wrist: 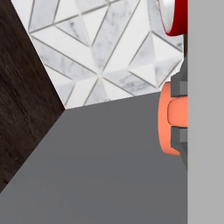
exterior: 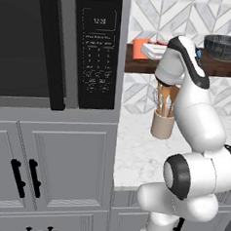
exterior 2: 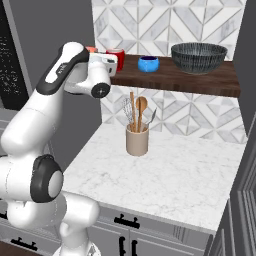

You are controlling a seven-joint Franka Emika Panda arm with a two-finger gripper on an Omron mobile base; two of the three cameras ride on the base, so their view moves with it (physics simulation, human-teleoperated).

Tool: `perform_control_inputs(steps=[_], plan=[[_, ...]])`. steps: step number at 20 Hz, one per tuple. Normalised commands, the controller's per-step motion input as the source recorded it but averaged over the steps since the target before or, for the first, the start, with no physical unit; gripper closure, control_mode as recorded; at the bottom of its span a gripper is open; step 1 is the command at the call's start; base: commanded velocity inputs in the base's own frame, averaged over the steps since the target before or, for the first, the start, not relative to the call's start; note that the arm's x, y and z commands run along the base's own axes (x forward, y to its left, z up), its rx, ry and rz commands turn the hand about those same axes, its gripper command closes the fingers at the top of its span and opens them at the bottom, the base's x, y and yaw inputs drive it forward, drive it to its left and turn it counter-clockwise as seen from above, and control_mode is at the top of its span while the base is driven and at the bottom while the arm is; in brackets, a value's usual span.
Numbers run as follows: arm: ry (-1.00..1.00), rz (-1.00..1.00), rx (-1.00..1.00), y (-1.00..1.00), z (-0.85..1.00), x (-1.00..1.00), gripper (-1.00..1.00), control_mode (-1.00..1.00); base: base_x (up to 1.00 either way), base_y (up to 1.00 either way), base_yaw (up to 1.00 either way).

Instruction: Gather all objects into one cabinet and sort the glasses and bowls to opposite sides.

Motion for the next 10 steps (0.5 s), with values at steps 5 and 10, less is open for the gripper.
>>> perform_control_inputs(steps=[5,10], plan=[[0.00,0.00,0.00,0.00,0.00,-0.02,1.00,-1.00,0.00,0.00,0.00],[0.00,0.00,0.00,0.00,-0.01,-0.12,1.00,-1.00,0.00,0.00,0.00]])
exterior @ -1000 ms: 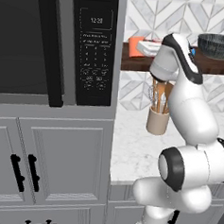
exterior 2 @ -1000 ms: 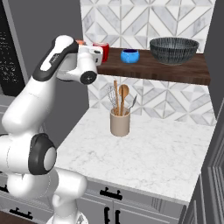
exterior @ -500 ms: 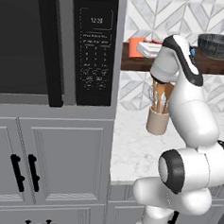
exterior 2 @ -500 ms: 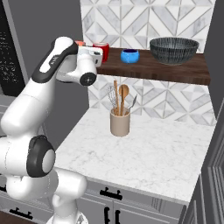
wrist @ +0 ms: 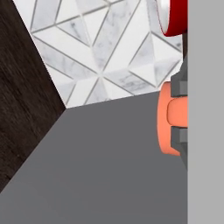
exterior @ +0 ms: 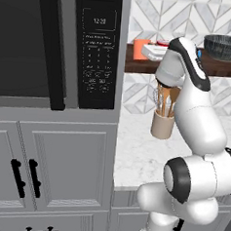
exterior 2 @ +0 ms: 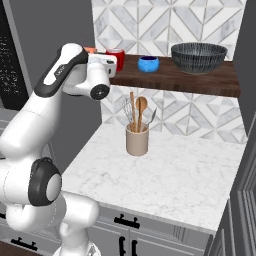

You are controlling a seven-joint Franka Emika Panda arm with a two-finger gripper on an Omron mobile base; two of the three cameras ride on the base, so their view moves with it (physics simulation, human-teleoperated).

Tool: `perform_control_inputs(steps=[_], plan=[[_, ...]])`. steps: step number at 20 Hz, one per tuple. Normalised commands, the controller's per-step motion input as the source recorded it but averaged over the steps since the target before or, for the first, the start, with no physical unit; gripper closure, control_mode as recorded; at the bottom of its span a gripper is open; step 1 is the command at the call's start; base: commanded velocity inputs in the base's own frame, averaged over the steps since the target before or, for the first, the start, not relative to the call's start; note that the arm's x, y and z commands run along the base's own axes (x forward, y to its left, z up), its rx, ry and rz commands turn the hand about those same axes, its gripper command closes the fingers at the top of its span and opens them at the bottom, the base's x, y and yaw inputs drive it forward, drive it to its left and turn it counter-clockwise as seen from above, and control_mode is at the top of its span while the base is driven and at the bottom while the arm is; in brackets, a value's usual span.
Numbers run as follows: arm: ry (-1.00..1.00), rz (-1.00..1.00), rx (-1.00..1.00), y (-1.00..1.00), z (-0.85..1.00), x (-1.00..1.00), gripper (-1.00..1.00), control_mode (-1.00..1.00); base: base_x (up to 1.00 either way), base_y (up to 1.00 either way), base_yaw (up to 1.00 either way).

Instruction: Gather all objects into one cabinet and sort the glasses and bowls to opposite sides.

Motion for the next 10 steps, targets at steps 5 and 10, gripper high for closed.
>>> perform_control_inputs(steps=[5,10], plan=[[0.00,0.00,0.00,0.00,0.00,-0.07,1.00,-1.00,0.00,0.00,0.00],[0.02,0.00,0.00,0.00,-0.05,-0.10,1.00,-1.00,0.00,0.00,0.00]])
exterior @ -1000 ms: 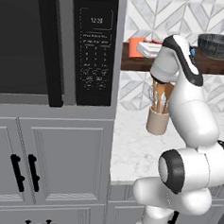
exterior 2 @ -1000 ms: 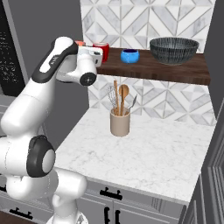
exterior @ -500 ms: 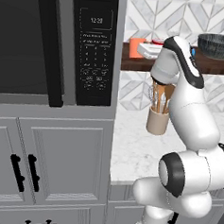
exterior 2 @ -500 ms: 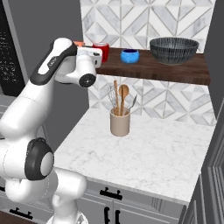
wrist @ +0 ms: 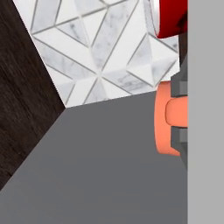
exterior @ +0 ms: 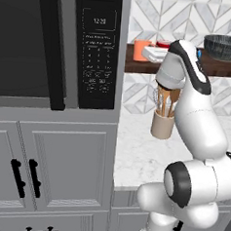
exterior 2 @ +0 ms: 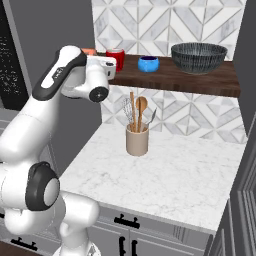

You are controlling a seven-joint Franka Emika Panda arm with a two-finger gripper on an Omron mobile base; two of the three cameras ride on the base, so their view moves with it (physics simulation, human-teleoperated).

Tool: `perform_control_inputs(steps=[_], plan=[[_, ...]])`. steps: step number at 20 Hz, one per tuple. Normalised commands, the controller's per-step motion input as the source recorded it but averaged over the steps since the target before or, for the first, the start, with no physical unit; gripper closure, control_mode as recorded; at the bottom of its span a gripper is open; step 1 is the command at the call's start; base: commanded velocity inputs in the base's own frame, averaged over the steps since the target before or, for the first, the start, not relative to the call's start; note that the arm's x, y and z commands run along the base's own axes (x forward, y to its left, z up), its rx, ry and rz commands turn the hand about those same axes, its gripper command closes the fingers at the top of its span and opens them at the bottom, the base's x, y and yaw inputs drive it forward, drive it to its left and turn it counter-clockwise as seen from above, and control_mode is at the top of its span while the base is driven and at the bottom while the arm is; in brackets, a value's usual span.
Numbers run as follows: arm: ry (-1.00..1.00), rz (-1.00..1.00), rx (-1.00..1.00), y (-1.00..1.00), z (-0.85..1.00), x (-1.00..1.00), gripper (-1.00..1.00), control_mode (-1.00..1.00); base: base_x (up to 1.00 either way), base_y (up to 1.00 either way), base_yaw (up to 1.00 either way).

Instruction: Gather all objects into one cabinet and sort the glasses and bowls to opposite sides.

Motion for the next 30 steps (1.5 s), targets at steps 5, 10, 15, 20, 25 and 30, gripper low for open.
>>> perform_control_inputs(steps=[5,10,15,20,25,30], plan=[[0.00,0.00,0.02,0.02,-0.05,0.00,1.00,-1.00,0.00,0.00,0.00],[0.12,0.00,0.05,0.45,-0.50,0.00,-1.00,-1.00,0.00,0.00,0.00],[0.06,0.00,0.04,0.00,-0.18,0.00,-1.00,-1.00,0.00,0.00,0.00],[0.01,0.00,0.05,0.00,-0.02,0.00,-1.00,-1.00,0.00,0.00,0.00],[0.00,0.00,0.04,-0.12,0.14,-0.13,-1.00,-1.00,0.00,0.00,0.00],[-0.02,0.00,0.00,-0.14,0.05,-0.34,-1.00,-1.00,0.00,0.00,0.00]])
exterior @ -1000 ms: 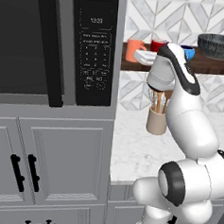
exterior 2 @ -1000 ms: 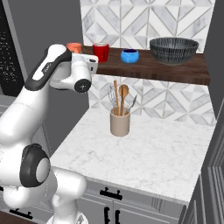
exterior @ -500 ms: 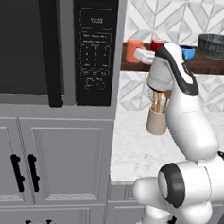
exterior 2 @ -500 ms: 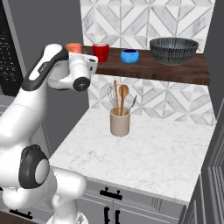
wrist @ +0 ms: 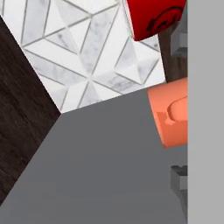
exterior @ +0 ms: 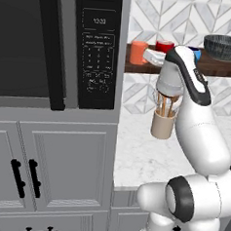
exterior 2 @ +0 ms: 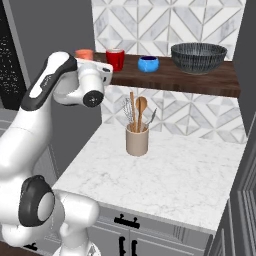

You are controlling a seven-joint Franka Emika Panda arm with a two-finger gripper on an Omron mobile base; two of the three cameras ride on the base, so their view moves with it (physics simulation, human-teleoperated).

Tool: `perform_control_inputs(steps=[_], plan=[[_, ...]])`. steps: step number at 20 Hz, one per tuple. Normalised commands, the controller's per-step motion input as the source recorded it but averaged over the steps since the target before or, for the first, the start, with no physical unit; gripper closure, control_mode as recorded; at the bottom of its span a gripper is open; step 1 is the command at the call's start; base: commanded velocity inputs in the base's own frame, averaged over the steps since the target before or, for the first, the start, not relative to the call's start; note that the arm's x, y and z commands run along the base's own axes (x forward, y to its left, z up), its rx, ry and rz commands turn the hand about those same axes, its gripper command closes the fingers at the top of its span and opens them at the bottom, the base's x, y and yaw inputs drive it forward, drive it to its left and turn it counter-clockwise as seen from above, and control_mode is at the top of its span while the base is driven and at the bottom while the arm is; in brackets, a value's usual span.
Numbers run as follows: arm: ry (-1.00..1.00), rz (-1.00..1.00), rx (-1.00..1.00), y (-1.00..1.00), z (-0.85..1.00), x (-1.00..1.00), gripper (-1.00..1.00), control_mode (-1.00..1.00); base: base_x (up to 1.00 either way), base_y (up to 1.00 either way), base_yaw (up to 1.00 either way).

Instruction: Gather all objects into one cabinet and sort the glasses and bowls to opposite sides.

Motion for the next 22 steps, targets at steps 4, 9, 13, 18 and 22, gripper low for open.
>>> perform_control_inputs(steps=[4,9,13,18,22], plan=[[0.00,0.00,0.00,-0.17,0.01,-0.66,-1.00,-1.00,0.00,0.00,0.00],[0.01,-0.01,0.00,-0.12,0.21,-0.65,-1.00,-1.00,0.00,0.00,0.00],[0.04,-0.07,-0.01,-0.02,0.57,-0.47,-1.00,-1.00,0.00,0.00,0.00],[0.11,-0.06,-0.01,0.00,0.45,-0.49,-1.00,-1.00,0.00,0.00,0.00],[0.24,-0.05,0.00,-0.01,0.03,-0.45,-1.00,-1.00,0.00,0.00,0.00]])
